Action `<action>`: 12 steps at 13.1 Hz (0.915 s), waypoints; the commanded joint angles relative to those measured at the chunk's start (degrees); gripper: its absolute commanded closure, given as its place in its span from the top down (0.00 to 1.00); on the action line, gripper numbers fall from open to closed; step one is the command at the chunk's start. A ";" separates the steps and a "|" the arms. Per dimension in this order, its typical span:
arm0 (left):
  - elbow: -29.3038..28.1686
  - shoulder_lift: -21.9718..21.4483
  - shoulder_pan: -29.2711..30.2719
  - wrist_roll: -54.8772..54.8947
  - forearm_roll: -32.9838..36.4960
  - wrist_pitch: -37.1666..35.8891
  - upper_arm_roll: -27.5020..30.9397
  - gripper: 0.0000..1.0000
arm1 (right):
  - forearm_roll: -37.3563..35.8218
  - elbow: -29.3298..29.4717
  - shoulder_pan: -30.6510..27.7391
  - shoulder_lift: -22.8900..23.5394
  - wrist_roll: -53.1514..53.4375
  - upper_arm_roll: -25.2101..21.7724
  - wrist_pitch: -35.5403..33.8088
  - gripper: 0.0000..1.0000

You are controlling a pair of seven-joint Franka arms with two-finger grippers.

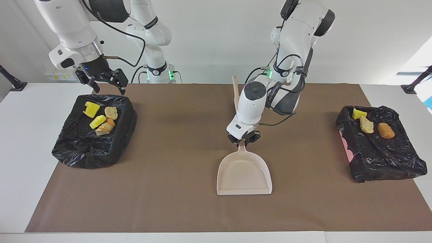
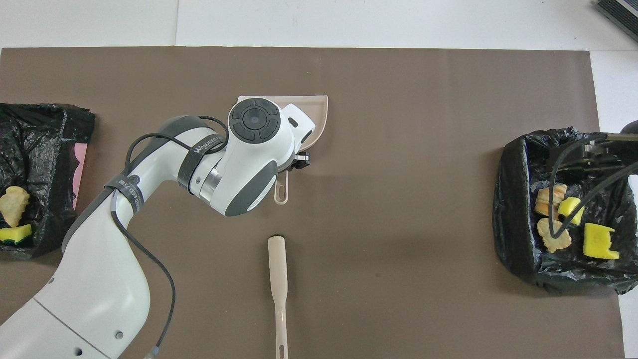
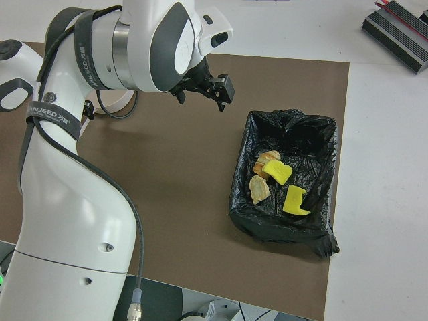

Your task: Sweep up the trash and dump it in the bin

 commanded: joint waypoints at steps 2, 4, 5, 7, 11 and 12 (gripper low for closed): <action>-0.87 -2.29 -0.02 -0.41 1.31 -1.94 0.39 0.97 | 1.23 -0.46 -0.59 -0.75 -1.26 0.29 -0.22 1.00; -1.74 -6.15 0.85 -0.06 1.31 -4.04 0.65 1.00 | 1.23 -0.55 -0.59 -0.75 -1.26 0.29 -0.13 1.00; -2.79 -8.26 1.55 0.12 1.22 -5.27 0.74 1.00 | 1.23 -0.46 -0.50 -0.75 -1.26 0.29 -0.22 1.00; -4.55 -13.26 2.00 1.95 1.05 -8.08 2.31 1.00 | 1.23 -0.46 -0.50 -0.75 -1.26 0.38 -0.22 1.00; -6.14 -24.51 1.91 17.56 -7.11 -15.72 10.82 1.00 | 1.23 -0.46 -0.50 -0.75 -1.26 0.38 -0.22 1.00; -6.05 -26.54 1.91 21.18 -9.39 -18.00 13.02 1.00 | 1.31 -0.46 -0.50 -0.75 -1.26 0.38 -0.22 1.00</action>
